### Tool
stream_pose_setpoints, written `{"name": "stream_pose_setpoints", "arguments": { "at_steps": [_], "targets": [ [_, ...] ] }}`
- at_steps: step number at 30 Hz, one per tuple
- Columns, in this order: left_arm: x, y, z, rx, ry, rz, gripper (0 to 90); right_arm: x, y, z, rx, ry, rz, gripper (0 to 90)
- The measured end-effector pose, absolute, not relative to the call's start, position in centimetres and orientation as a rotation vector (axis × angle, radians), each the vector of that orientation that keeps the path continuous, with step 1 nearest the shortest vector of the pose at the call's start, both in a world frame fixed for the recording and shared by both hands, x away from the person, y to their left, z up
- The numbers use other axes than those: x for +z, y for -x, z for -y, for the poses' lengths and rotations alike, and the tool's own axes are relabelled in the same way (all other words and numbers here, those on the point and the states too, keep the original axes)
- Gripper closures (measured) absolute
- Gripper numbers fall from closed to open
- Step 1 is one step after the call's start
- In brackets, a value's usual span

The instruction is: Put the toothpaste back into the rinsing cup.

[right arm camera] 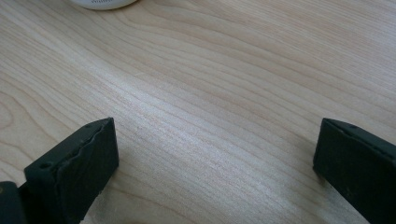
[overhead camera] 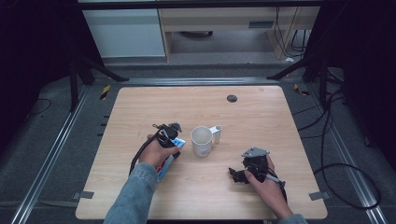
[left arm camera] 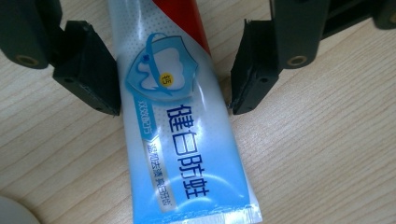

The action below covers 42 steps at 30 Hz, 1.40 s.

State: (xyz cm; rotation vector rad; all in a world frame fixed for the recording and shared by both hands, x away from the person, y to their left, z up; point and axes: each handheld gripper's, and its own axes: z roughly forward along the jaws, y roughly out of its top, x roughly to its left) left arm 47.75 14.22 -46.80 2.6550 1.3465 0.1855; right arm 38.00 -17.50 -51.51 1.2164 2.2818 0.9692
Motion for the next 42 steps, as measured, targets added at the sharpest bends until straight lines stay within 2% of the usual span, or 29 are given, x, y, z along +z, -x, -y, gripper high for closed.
{"name": "stream_pose_setpoints", "arguments": {
  "at_steps": [18,24,25,27,32,37,42],
  "targets": [
    [-46.6,-48.0,-14.0,0.144,-2.666,-1.311,51.2,-51.5,-38.0,17.5,0.969,-1.217,-2.282,0.3],
    [-46.3,-47.8,-14.0,0.142,-2.658,-1.292,61.0,-51.5,-38.0,17.5,0.969,-1.216,-2.282,0.3],
    [-46.1,-47.7,-14.2,0.144,-2.638,-1.282,66.6,-51.5,-38.0,17.5,0.969,-1.216,-2.282,0.3],
    [-46.0,-47.7,-14.5,0.134,-2.607,-1.289,69.5,-51.5,-38.0,17.5,0.969,-1.216,-2.282,0.3],
    [-45.2,-47.1,-15.0,0.188,-2.575,-1.253,71.7,-51.5,-38.0,17.5,0.97,-1.219,-2.281,0.3],
    [-42.4,-45.9,-15.9,0.283,-2.486,-1.213,72.2,-51.5,-38.0,17.5,0.969,-1.219,-2.282,0.3],
    [-41.2,-45.3,-16.3,0.328,-2.472,-1.184,72.4,-51.5,-38.0,17.5,0.969,-1.217,-2.282,0.3]
  ]
}}
